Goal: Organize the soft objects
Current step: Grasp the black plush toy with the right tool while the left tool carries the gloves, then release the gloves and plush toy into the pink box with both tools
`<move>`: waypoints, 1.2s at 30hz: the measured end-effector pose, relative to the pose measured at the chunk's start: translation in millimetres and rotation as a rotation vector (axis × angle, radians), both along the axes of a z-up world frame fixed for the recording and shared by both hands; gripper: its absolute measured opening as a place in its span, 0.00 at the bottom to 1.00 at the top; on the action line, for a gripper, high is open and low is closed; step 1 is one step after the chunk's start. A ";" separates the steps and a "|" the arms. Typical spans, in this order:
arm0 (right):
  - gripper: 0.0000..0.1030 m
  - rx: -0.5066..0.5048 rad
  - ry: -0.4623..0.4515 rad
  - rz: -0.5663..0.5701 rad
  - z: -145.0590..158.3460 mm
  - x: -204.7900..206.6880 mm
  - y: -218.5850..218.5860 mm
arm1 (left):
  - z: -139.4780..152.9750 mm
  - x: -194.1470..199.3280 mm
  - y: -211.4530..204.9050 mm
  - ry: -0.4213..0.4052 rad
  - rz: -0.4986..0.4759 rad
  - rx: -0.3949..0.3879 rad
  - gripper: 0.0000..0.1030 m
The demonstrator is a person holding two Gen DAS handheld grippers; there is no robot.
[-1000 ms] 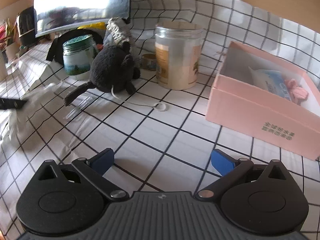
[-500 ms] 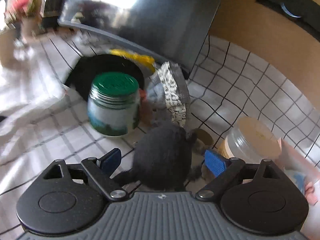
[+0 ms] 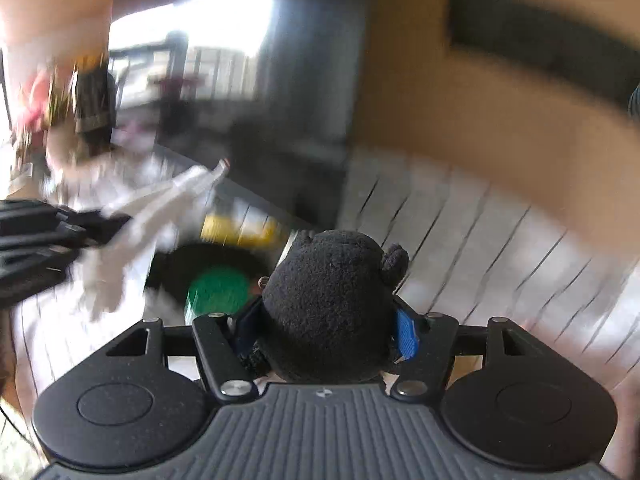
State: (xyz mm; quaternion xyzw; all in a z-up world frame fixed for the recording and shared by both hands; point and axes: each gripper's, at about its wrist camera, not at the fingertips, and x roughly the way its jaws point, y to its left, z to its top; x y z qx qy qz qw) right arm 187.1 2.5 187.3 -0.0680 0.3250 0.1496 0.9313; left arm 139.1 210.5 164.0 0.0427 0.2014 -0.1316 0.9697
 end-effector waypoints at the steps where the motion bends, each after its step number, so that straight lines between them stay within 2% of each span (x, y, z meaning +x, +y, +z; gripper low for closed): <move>1: 0.64 0.003 -0.033 -0.013 15.5 0.5 -10.1 | 12.5 10.7 -8.8 -0.033 -0.018 0.012 0.10; 4: 0.64 -0.006 -0.126 -0.074 55.4 0.6 -47.1 | 40.6 35.0 -34.8 -0.105 -0.062 0.030 0.10; 7: 0.64 -0.041 -0.197 -0.163 78.1 -2.5 -88.9 | 59.9 51.9 -64.7 -0.141 -0.117 0.019 0.10; 10: 0.64 -0.064 -0.229 -0.253 86.9 -11.5 -132.4 | 70.8 62.8 -102.4 -0.143 -0.195 -0.004 0.10; 13: 0.64 -0.075 -0.237 -0.347 87.6 -24.0 -171.8 | 69.9 69.9 -145.5 -0.100 -0.298 -0.046 0.10; 20: 0.64 -0.027 -0.175 -0.500 65.8 -48.5 -236.9 | 33.9 65.7 -251.8 0.040 -0.549 -0.071 0.11; 24: 0.64 0.022 -0.128 -0.544 51.3 -51.6 -259.0 | -0.7 67.1 -302.7 0.150 -0.622 -0.066 0.13; 27: 0.64 0.061 -0.080 -0.551 35.9 -52.4 -271.7 | -45.1 72.2 -333.6 0.321 -0.612 0.042 0.15; 30: 0.64 0.073 -0.028 -0.545 18.4 -53.7 -274.0 | -69.7 70.9 -332.3 0.387 -0.547 0.081 0.16; 33: 0.64 0.127 0.033 -0.548 -2.7 -40.6 -277.0 | -73.5 77.8 -319.4 0.452 -0.553 0.023 0.16; 36: 0.64 0.231 0.130 -0.547 -34.9 -22.3 -278.0 | -66.8 79.8 -302.8 0.454 -0.549 -0.043 0.16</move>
